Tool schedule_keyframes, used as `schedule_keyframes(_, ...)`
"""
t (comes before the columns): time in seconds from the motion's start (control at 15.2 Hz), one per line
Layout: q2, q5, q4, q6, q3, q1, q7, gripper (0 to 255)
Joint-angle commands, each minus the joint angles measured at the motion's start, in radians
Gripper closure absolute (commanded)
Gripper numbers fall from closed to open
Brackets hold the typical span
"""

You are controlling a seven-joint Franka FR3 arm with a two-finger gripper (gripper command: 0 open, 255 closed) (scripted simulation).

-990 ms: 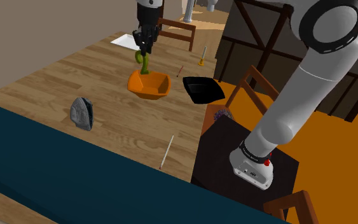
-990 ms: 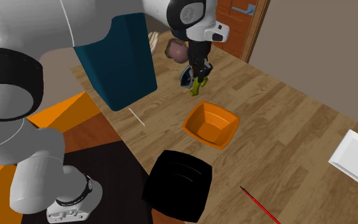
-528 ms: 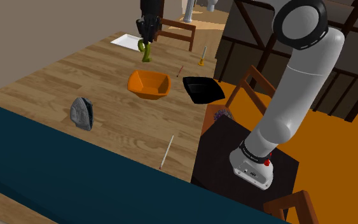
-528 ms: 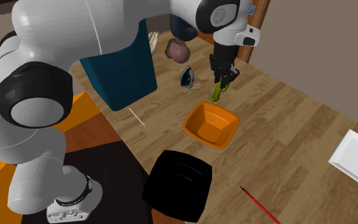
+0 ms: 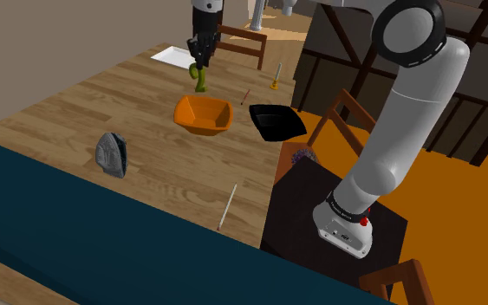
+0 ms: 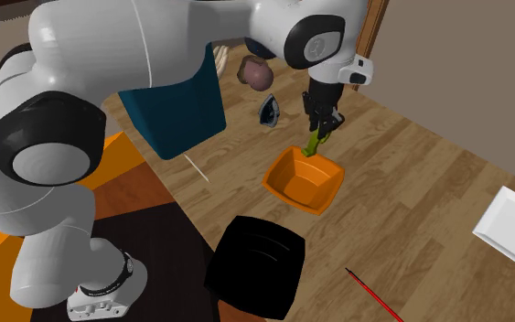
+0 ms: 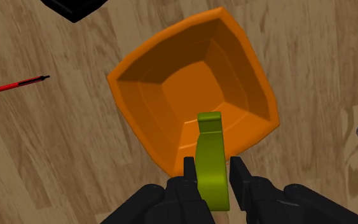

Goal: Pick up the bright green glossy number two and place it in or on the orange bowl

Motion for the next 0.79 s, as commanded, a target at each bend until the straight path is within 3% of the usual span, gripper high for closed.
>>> schedule_keyframes(0.0,-0.004,0.0,-0.031,0.028,0.0,0.0,0.002,255)
schedule_keyframes(0.73,0.007,-0.005,-0.164,0.172,-0.003,-0.003,0.008,255)
